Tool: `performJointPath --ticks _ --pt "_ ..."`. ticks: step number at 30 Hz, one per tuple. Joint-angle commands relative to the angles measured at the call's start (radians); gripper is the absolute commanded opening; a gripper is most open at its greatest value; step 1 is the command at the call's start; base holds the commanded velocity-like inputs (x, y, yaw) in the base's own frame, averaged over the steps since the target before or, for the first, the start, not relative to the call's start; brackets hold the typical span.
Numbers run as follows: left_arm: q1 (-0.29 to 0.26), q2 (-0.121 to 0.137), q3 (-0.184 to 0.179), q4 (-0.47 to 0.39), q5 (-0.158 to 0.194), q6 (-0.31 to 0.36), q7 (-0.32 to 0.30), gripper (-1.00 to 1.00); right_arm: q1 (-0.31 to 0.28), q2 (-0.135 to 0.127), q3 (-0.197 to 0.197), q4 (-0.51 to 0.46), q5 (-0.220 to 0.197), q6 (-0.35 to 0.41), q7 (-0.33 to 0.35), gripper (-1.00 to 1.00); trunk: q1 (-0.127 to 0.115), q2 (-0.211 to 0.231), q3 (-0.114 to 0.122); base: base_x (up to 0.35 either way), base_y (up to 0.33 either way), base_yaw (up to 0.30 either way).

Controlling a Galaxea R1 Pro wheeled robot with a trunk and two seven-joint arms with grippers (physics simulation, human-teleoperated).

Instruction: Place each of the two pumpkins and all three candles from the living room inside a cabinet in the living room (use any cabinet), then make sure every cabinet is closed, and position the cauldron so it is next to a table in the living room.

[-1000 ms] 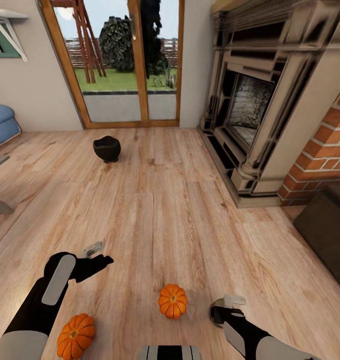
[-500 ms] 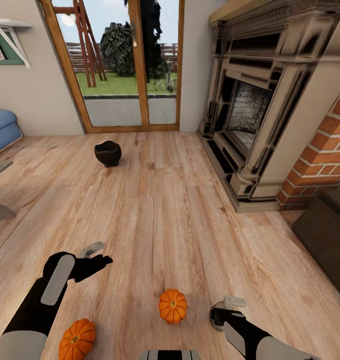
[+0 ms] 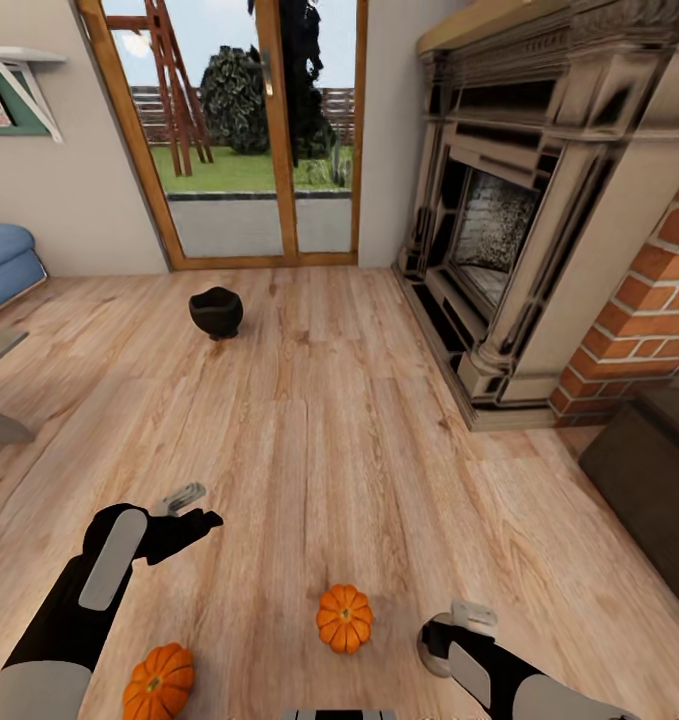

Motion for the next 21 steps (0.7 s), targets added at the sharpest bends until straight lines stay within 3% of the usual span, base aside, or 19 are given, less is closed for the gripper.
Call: performJointPath --ticks 1,7,21 --pt "-0.001 0.000 0.001 -0.001 0.011 0.002 0.010 1.00 0.000 0.000 0.007 -0.001 -0.009 0.004 -0.007 -1.00 -0.004 0.007 0.002 -0.157 0.000 -0.089" --pt "0.000 0.003 0.003 -0.001 0.010 0.003 0.010 1.00 0.001 -0.001 0.007 0.001 -0.016 0.001 -0.007 -1.00 -0.027 0.049 0.014 -0.211 0.000 -0.158" --pt "0.000 0.005 0.004 -0.001 0.010 0.003 0.010 1.00 0.003 0.000 0.007 0.003 -0.018 0.000 -0.009 -1.00 -0.081 0.147 0.041 -0.055 0.014 -0.176"
